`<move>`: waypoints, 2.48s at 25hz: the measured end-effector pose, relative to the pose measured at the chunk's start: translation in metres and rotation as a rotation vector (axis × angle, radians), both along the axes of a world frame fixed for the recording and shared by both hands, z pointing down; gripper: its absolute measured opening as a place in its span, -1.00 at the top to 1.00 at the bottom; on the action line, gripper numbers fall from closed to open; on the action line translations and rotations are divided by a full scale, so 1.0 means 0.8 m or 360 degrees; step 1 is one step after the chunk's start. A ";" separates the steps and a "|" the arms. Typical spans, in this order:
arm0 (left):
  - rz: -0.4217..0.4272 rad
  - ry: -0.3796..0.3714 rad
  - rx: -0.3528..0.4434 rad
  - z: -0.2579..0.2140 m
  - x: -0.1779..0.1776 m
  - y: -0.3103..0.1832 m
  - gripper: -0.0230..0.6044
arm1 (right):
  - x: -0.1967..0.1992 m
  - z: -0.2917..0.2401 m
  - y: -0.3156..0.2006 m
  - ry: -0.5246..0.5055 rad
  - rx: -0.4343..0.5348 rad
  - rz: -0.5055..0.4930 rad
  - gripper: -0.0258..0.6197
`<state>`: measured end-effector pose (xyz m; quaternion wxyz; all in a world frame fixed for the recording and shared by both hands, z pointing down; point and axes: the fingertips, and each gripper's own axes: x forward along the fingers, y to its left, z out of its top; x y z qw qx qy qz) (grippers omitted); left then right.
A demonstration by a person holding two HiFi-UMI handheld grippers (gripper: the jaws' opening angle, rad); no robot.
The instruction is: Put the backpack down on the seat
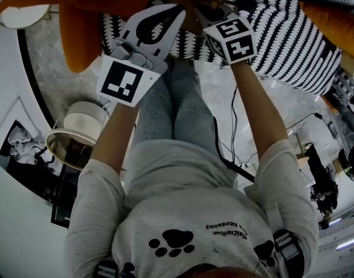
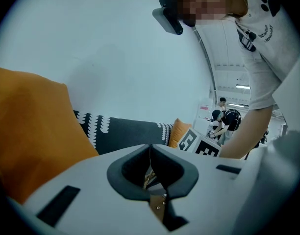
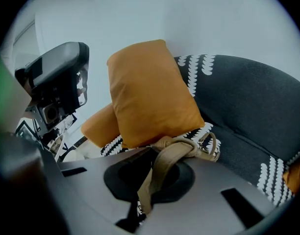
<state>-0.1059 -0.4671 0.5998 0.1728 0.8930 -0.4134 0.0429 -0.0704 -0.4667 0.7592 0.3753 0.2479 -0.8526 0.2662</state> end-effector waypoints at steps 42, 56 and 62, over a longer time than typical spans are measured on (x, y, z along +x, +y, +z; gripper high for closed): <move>0.0303 -0.0050 -0.0086 0.044 0.077 0.015 0.86 | 0.132 0.028 0.011 0.0425 -0.0048 0.0549 0.18; 0.0343 -0.0124 -0.0162 0.050 0.069 0.024 0.86 | 0.110 -0.034 -0.002 0.0386 0.0302 0.0612 0.18; 0.0345 -0.0128 -0.0166 0.014 0.079 0.023 0.86 | 0.107 -0.087 0.001 0.0297 0.0331 0.0639 0.40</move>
